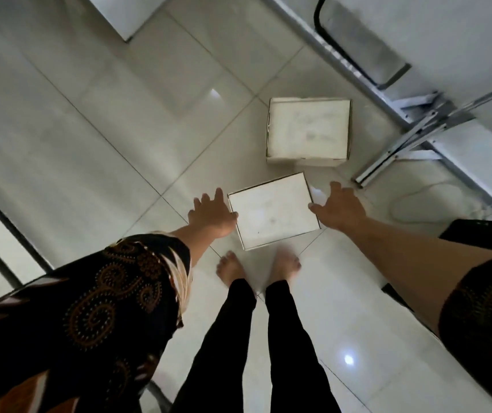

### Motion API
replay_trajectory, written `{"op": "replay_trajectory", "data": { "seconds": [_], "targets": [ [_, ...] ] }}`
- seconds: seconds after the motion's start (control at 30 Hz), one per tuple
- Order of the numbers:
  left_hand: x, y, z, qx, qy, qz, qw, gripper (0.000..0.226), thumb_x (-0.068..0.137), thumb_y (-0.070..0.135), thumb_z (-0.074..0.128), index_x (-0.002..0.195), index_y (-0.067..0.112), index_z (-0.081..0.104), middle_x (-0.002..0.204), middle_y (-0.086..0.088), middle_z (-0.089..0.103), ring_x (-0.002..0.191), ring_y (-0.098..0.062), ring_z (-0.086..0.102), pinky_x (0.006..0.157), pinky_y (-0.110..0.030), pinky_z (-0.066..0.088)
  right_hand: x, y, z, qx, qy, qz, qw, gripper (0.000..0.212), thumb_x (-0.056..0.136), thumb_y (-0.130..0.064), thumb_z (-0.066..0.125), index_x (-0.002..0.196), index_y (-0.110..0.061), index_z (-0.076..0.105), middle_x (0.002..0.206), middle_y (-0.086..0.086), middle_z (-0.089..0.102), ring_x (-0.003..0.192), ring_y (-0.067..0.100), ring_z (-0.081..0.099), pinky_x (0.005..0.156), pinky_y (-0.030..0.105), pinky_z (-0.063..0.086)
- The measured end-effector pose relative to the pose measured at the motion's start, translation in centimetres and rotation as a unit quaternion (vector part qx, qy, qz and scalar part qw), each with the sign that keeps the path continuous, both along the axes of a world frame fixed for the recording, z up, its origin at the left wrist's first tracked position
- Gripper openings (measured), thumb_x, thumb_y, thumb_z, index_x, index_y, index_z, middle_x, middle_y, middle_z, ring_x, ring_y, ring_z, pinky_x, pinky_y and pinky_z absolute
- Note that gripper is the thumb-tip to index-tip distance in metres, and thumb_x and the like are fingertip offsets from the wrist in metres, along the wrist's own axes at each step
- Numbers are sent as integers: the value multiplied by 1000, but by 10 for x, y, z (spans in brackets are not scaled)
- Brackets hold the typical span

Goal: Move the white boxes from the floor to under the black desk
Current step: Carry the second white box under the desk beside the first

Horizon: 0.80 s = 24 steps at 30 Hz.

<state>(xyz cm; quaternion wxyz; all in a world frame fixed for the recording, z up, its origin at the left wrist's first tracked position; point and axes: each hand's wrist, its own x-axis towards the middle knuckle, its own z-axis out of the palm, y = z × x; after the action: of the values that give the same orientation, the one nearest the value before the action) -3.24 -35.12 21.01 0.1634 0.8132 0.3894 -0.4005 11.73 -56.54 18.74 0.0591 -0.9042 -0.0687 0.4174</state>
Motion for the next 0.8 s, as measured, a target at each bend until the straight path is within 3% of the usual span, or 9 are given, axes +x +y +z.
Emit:
{"op": "replay_trajectory", "data": {
  "seconds": [0.17, 0.27, 0.47, 0.6, 0.67, 0.8],
  "targets": [
    [-9, -10, -106, -34, -9, 49, 998, 82, 97, 49, 50, 159, 22, 3, 163, -12, 22, 150, -31, 20, 116, -47, 29, 2, -7, -111, -21, 38, 10, 999, 91, 89, -52, 64, 155, -9, 19, 150, 25, 34, 135, 43, 40, 108, 47, 39],
    [-7, -11, -161, -59, -30, 87, 994, 84, 97, 46, 53, 160, 17, 5, 159, -17, 29, 146, -32, 31, 116, -43, 33, 3, 2, -167, -10, 29, 22, 999, 90, 89, -53, 64, 154, -10, 19, 153, 23, 30, 136, 42, 39, 107, 48, 39],
    [-11, -14, -241, -59, 11, 221, 973, 87, 95, 44, 57, 158, 8, 8, 155, -20, 35, 140, -37, 41, 109, -41, 37, -3, 15, -252, -49, 81, -54, 994, 111, 89, -59, 61, 157, -4, -8, 163, 23, 13, 143, 41, 31, 113, 49, 35],
    [-12, -18, -268, -95, 37, 319, 942, 88, 97, 47, 55, 158, 6, 7, 159, -17, 31, 143, -37, 36, 111, -39, 34, -19, 19, -272, -51, 69, -75, 994, 118, 84, -65, 63, 156, -2, -5, 161, 20, 17, 142, 39, 31, 112, 48, 34],
    [-14, -18, -274, -132, 17, 345, 929, 87, 98, 49, 51, 160, 11, 3, 163, -13, 25, 148, -34, 29, 117, -39, 27, -23, 20, -272, -44, 69, -96, 992, 119, 82, -66, 65, 157, -2, -2, 160, 19, 19, 142, 38, 32, 112, 48, 34],
    [-22, -9, -274, -154, -25, 414, 897, 77, 100, 50, 45, 160, 25, 3, 165, -6, 20, 148, -34, 30, 118, -46, 31, -28, 16, -267, -20, 94, -132, 987, 110, 82, -65, 65, 156, -4, 12, 156, 17, 28, 138, 38, 39, 110, 50, 38]
  ]
}}
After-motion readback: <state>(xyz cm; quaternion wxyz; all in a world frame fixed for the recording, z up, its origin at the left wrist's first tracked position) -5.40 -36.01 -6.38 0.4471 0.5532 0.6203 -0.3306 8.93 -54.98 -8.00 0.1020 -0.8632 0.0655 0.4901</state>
